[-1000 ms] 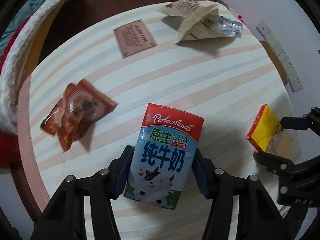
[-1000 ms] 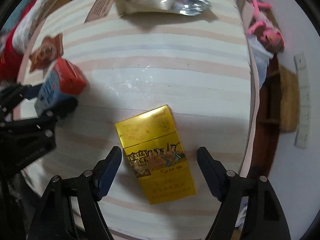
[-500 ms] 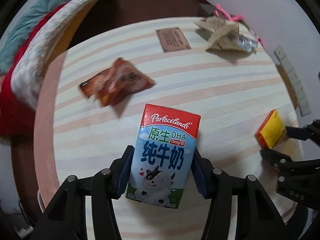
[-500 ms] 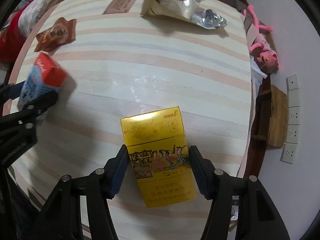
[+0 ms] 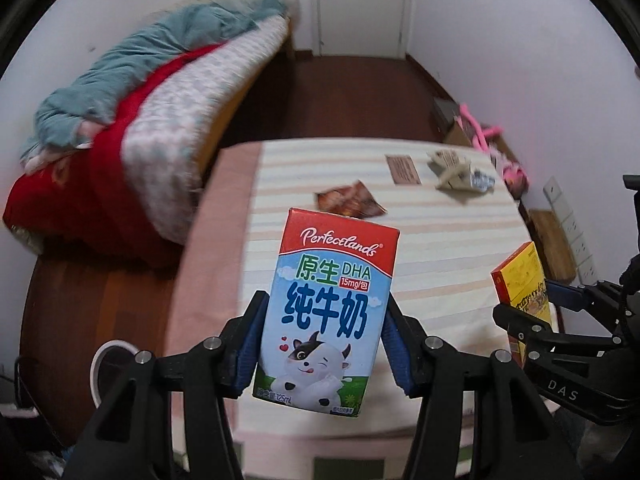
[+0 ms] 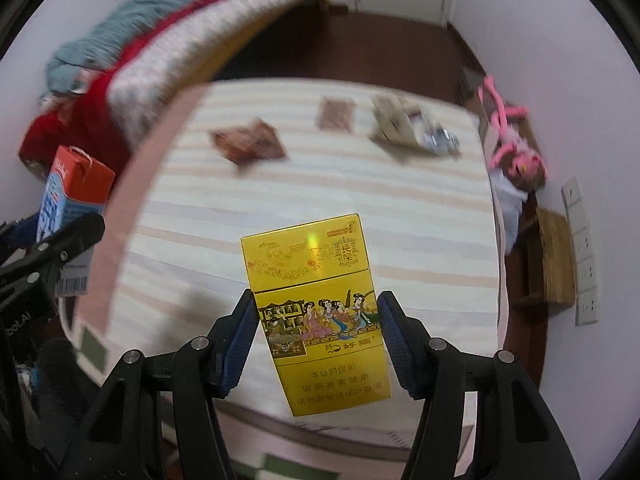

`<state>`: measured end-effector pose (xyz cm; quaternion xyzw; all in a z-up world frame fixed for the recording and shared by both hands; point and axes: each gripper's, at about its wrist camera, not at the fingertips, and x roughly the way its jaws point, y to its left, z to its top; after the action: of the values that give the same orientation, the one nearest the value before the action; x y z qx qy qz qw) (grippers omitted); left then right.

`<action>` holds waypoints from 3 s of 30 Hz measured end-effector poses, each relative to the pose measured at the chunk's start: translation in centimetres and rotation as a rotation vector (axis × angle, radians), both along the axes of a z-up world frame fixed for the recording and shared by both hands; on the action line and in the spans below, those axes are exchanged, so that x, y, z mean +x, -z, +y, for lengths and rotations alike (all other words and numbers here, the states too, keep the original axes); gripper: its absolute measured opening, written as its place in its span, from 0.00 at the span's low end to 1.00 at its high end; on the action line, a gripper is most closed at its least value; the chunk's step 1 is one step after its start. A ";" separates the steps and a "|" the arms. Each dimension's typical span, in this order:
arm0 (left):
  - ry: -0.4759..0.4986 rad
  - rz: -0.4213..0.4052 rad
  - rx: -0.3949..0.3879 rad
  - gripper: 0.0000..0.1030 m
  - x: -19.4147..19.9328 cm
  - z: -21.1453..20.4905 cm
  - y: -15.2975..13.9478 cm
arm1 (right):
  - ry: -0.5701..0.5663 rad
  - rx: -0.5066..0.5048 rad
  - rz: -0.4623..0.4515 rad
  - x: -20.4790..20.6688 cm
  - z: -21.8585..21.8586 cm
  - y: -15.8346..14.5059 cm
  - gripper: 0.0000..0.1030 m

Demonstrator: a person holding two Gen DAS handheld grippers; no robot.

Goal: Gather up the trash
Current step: 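Carry the carton and yellow box over the bin and open both tools, then move both tools back from the bin toward the table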

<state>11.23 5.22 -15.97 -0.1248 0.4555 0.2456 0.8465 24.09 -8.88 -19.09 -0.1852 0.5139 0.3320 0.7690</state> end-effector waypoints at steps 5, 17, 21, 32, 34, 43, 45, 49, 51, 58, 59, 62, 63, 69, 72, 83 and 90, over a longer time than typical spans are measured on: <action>-0.064 -0.068 0.020 0.49 -6.0 2.6 -3.7 | -0.063 0.084 -0.070 -5.6 3.1 -5.0 0.60; -0.335 -0.093 0.099 0.49 -22.7 14.8 -7.2 | -0.356 0.229 0.047 -19.9 20.1 -8.8 0.60; -0.454 -0.051 0.061 0.49 -27.8 19.8 -4.6 | -0.443 0.201 0.133 -24.5 26.8 -5.8 0.60; -0.647 0.014 -0.329 0.49 -35.6 33.0 9.0 | -0.577 -0.032 0.299 -32.7 41.2 8.0 0.60; -0.680 0.002 -0.452 0.49 -36.5 35.1 12.6 | -0.578 -0.074 0.332 -32.9 42.7 10.4 0.60; -0.748 0.046 -0.619 0.49 -38.1 38.0 19.6 | -0.544 -0.184 0.426 -33.0 47.1 17.9 0.60; -0.754 0.052 -0.633 0.50 -38.2 38.3 20.1 | -0.536 -0.198 0.437 -32.7 47.9 19.1 0.60; -0.774 0.058 -0.638 0.87 -39.1 38.7 20.5 | -0.534 -0.226 0.464 -32.7 48.9 20.9 0.61; -0.789 0.072 -0.624 0.99 -39.4 38.7 20.3 | -0.532 -0.225 0.500 -32.5 49.3 21.7 0.63; -0.843 0.115 -0.521 0.99 -41.1 37.2 18.9 | -0.548 -0.206 0.492 -32.6 48.7 21.4 1.00; -0.850 0.126 -0.492 0.99 -41.3 36.7 18.7 | -0.552 -0.214 0.475 -32.6 48.4 21.2 1.00; -0.865 0.176 -0.400 0.99 -41.6 35.3 17.9 | -0.582 -0.219 0.411 -32.9 47.5 20.4 1.00; -0.869 0.187 -0.379 0.99 -41.8 34.8 17.7 | -0.589 -0.223 0.374 -33.0 46.9 20.0 1.00; -0.856 0.214 -0.318 0.99 -41.5 31.6 16.5 | -0.602 -0.226 0.258 -33.4 43.8 17.4 1.00; -0.835 0.221 -0.295 0.99 -41.0 30.3 15.6 | -0.608 -0.219 0.228 -33.5 42.3 16.0 1.00; -0.776 0.152 -0.216 0.99 -39.2 26.2 9.2 | -0.599 -0.093 0.202 -32.8 37.2 8.4 1.00; -0.733 0.082 -0.142 0.99 -37.6 22.9 3.5 | -0.581 0.046 0.196 -31.0 33.2 1.2 1.00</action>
<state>-26.39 28.14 -19.44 -0.3280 0.4298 0.5051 0.6727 -6.91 24.30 -20.32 -0.2742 0.5036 0.5658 0.5926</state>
